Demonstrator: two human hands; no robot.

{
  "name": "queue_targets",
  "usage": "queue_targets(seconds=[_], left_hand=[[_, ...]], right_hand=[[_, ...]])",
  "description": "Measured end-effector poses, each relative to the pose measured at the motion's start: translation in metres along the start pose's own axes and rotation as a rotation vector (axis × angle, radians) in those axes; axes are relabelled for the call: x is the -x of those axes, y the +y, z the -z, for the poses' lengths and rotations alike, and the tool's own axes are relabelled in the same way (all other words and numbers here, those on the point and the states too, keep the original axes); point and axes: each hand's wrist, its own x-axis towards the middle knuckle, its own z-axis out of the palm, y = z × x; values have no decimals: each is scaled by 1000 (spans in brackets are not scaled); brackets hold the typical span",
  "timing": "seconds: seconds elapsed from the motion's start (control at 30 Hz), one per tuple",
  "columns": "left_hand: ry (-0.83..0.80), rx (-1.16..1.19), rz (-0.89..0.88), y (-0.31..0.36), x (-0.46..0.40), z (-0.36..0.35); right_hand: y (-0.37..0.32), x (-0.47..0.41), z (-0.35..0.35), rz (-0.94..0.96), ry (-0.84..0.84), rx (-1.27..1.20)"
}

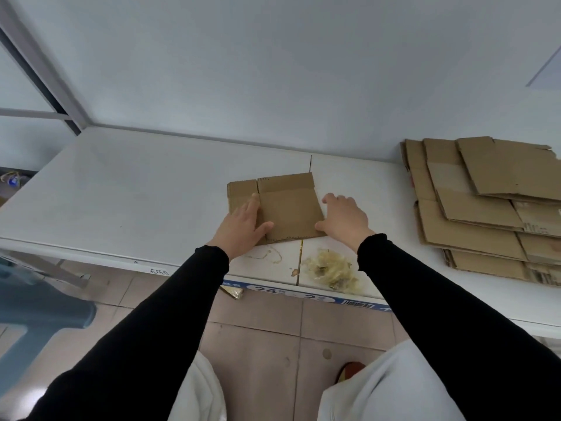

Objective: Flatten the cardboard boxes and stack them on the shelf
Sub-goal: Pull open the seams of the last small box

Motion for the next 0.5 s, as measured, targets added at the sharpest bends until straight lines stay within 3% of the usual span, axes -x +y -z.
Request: queue_targets(seconds=[0.1, 0.17, 0.27, 0.4, 0.5], left_hand=[[9, -186, -6, 0, -8, -15], [15, -262, -10, 1, -12, -17], [67, -244, -26, -1, -20, -17], [84, -146, -92, -8, -39, -22], [91, -203, -82, -10, -53, -26]], right_hand=[[-12, -15, -4, 272, 53, 90], [-20, -26, -12, 454, -25, 173], [-21, -41, -27, 499, -185, 242], [-13, -48, -36, 540, -164, 253], [-8, -59, -35, 564, -149, 256]])
